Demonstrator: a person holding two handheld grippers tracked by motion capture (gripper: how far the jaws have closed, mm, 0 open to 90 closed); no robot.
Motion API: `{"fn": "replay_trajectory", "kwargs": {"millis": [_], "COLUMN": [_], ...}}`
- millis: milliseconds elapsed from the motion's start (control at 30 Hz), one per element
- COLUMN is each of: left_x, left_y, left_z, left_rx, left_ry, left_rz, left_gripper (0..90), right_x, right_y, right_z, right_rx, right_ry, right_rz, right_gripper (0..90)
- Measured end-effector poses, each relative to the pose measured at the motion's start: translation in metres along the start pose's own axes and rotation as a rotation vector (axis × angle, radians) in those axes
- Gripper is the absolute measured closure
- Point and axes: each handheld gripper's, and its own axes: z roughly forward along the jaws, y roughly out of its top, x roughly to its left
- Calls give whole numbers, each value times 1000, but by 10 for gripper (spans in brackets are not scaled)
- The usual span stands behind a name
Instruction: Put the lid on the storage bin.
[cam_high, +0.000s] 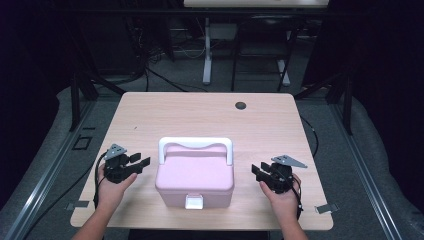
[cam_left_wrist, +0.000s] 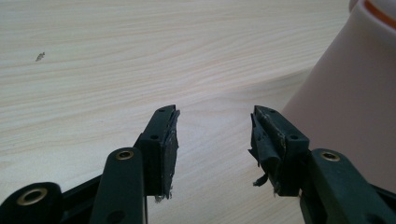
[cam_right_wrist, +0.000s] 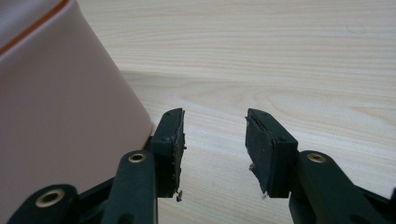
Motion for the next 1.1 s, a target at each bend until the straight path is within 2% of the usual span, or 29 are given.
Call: {"fn": "replay_trajectory", "kwargs": {"millis": [333, 533, 867, 933, 1100], "left_x": [-4, -1, 0, 0, 1], "left_y": [-13, -17, -18, -18, -19], "left_z": [2, 3, 5, 6, 6], "left_rx": [45, 51, 73, 63, 72], "left_ry": [-21, -21, -29, -29, -27], "left_rz": [38, 17, 12, 6, 2], "left_gripper": [509, 506, 494, 492, 477], "right_x": [-6, -5, -4, -4, -3], "right_y": [-5, -7, -9, -9, -10], "right_z": [4, 7, 10, 11, 13], "right_rx": [30, 48, 65, 72, 80], "right_ry": [-6, -2, 7, 10, 13], "right_rz": [24, 22, 29, 31, 25], "right_gripper": [565, 564, 559, 557, 552]}}
